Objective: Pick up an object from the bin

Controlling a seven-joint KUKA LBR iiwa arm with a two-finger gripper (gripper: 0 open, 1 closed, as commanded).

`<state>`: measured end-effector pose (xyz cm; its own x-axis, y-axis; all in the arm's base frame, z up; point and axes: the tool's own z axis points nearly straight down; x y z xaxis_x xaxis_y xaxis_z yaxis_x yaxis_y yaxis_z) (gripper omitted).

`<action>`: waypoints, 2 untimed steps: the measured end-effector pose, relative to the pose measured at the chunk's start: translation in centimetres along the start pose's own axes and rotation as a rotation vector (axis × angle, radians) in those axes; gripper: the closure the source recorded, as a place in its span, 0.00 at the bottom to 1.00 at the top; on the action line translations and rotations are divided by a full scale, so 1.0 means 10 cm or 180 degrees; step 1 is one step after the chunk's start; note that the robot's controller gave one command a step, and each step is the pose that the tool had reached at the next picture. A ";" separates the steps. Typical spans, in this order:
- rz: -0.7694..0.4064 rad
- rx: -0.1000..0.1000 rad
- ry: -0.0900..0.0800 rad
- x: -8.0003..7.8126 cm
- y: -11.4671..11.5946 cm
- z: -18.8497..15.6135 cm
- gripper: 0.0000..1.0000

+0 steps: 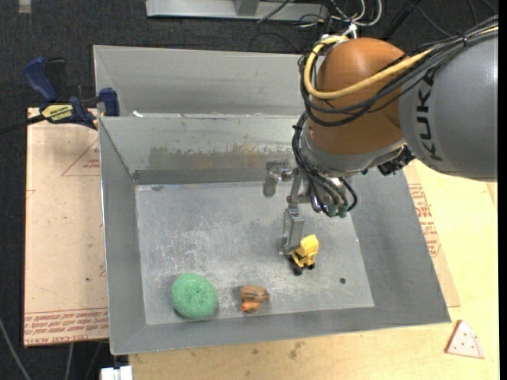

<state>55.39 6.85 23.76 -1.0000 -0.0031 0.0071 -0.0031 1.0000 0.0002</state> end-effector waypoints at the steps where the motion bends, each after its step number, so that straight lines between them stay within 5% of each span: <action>1: 0.0006 -0.0003 -0.0027 -0.01 0.00 -0.05 0.00; 2: -0.0304 -0.0004 -0.0053 0.10 -0.10 0.23 0.00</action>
Offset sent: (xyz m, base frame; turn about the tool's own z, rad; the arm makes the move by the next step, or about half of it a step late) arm -0.0311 -0.0277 -0.0719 -0.2272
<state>54.38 5.89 21.43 -0.9951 -0.0983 -0.0097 -0.0983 0.9952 0.0013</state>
